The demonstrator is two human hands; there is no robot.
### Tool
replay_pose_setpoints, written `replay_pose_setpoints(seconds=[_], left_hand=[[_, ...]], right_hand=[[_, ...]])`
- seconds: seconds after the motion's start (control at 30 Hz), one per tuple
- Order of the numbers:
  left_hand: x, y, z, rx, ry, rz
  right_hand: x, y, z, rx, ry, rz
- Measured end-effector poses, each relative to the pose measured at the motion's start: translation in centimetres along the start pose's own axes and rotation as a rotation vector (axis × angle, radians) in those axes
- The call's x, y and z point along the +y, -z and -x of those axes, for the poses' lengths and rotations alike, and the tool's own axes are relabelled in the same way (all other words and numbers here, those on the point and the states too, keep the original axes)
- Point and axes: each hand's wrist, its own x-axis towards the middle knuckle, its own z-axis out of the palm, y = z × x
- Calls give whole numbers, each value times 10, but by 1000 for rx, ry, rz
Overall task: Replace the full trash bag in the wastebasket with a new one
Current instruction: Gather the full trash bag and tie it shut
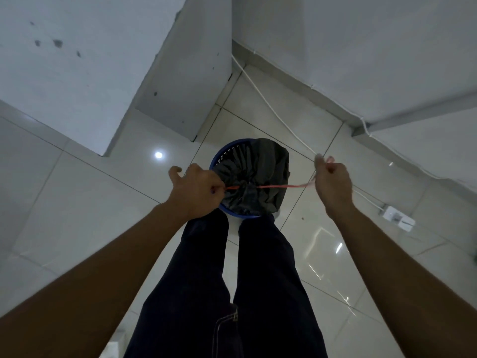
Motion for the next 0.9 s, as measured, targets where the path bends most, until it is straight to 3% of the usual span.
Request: replay_pose_setpoints(seconds=[0.07,0.17,0.2,0.27,0.33,0.4,0.57,0.73,0.9], left_hand=[[-1,-2,4,18,-9,-72],[1,-4,6,-36,-34,-27],[3,-5,5,-51,-34,7],[7,-6,3,-91,-29,73],[12,-4,0,-155,-32,143],[16,-1,-2,-195,-15,291],[22,9,1,-267,81,447],[24,21,5,-156,168,610],[33,31,10,-106,87,679]], right_hand=[[1,1,4,245,44,238],[-6,-3,28,306,409,535],[-9,-6,33,211,578,527],[-10,-13,38,-177,749,463],[-5,-24,40,-495,716,552],[3,-32,42,-565,663,647],[12,-36,44,-496,558,553],[-4,-19,58,-382,435,263],[-19,-29,70,-374,602,-16]])
